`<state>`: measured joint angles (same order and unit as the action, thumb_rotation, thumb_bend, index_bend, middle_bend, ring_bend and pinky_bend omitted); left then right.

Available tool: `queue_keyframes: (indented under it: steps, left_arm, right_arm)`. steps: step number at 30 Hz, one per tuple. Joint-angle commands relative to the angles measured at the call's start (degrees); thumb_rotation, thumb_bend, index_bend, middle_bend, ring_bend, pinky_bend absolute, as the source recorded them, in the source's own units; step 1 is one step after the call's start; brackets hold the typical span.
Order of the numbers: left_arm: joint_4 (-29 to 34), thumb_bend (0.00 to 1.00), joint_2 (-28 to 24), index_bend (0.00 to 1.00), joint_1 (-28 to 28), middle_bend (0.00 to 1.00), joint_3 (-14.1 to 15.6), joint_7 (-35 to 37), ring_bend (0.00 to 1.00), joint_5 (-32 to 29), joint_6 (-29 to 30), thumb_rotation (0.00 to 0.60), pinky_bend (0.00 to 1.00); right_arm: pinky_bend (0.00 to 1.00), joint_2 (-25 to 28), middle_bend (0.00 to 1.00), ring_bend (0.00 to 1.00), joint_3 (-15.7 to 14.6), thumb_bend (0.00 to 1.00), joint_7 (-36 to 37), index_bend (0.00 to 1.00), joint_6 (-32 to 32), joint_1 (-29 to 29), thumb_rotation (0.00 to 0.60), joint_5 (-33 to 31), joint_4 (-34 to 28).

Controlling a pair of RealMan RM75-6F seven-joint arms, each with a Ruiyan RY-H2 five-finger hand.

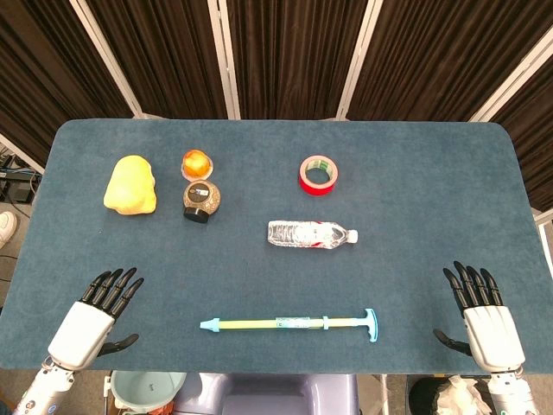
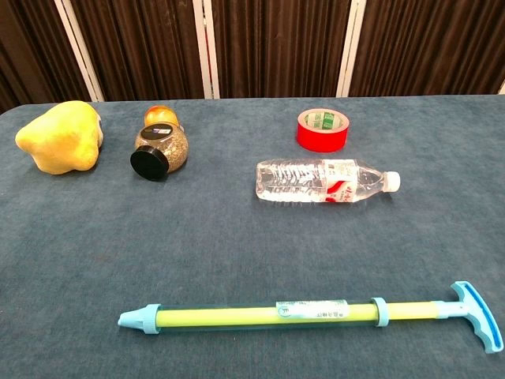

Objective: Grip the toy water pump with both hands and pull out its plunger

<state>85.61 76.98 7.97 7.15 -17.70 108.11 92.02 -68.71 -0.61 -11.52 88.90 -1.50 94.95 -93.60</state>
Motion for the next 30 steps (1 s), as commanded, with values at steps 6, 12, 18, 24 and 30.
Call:
queue_keyframes:
  steps: [6, 12, 18, 24, 30]
  left_arm:
    - [-3.36, 0.07, 2.97, 0.35, 0.45, 0.03, -0.27, 0.99, 0.05, 3.45, 1.82, 0.6, 0.15]
    - [-9.79, 0.07, 11.41, 0.42, 1.39, 0.04, 1.0, -1.56, 0.05, 7.07, -1.29, 0.6, 0.15]
    - [-17.22, 0.08, 21.59, 0.44, 1.97, 0.06, 0.18, -6.43, 0.05, 9.1, -2.89, 0.6, 0.15]
    - [-21.61, 0.09, 28.5, 0.43, 2.79, 0.07, -0.37, -8.05, 0.05, 9.56, -4.11, 0.6, 0.15]
    - [-26.64, 0.1, 33.97, 0.41, 3.54, 0.07, -1.33, -6.66, 0.05, 9.49, -2.65, 0.6, 0.15]
  right_arm:
    - [0.0, 0.16, 0.0, 0.0, -0.2, 0.06, 0.59, 0.01, -0.45, -0.26, 0.6, 0.31, -0.43]
    - [0.0, 0.79, 0.0, 0.0, -1.04, 0.06, 1.68, 0.01, -1.11, -0.45, 0.6, 1.22, -0.69]
    - [0.0, 1.24, 0.0, 0.0, -1.64, 0.06, 3.38, 0.01, -1.36, -0.91, 0.6, 2.75, -0.59]
    - [0.0, 1.42, 0.0, 0.0, -1.89, 0.06, 4.74, 0.01, -2.13, -1.33, 0.6, 2.86, -0.05]
    - [0.0, 2.01, 0.0, 0.0, -1.61, 0.06, 5.76, 0.01, -2.43, -1.55, 0.6, 2.21, -0.05]
